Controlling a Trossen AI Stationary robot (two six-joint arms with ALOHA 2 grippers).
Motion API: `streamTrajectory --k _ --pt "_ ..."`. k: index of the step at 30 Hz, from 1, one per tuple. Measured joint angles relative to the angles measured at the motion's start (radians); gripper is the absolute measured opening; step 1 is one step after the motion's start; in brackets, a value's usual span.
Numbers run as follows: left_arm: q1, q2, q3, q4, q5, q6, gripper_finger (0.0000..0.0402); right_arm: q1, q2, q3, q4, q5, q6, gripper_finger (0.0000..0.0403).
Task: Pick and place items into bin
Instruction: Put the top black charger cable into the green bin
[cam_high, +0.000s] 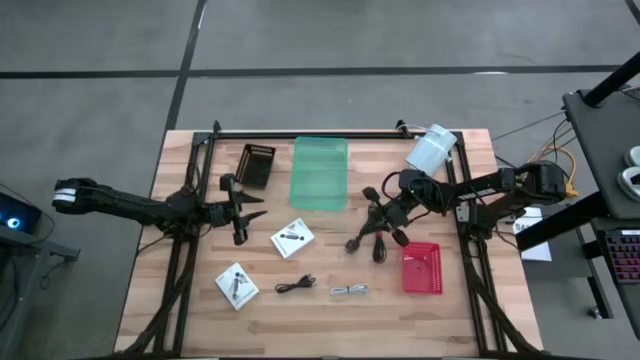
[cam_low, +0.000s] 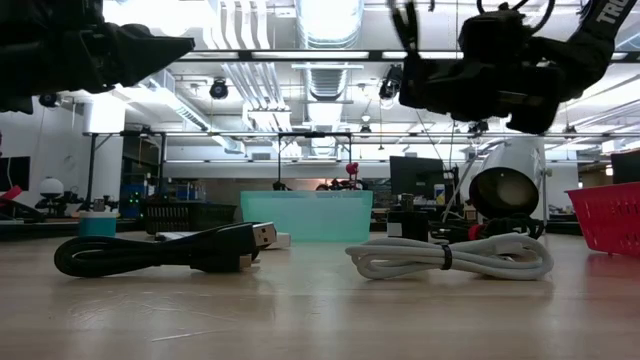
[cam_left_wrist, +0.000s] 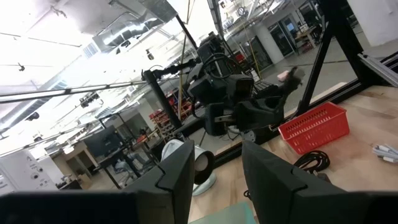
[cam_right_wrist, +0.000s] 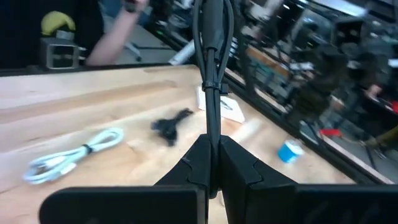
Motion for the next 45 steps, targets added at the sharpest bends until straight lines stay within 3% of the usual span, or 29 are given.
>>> streamTrajectory --k 9,16,25,41,45 --pt "0.000 0.000 0.000 0.001 0.000 0.000 0.0118 0.000 0.000 0.000 0.024 0.081 0.046 0.0009" --pt "0.000 0.000 0.000 0.001 0.000 0.000 0.0118 0.000 0.004 -0.001 0.025 0.272 0.083 0.0009" --pt "0.000 0.000 0.000 0.001 0.000 0.000 0.0118 0.000 0.030 0.011 0.047 0.351 0.098 0.0009" --pt "0.000 0.001 0.000 0.005 0.000 0.000 0.0118 0.000 0.217 0.144 0.036 0.723 0.222 0.0009" --pt "0.000 0.001 0.000 0.005 0.000 0.000 0.0118 -0.001 0.247 0.203 -0.045 0.753 0.254 0.0009"
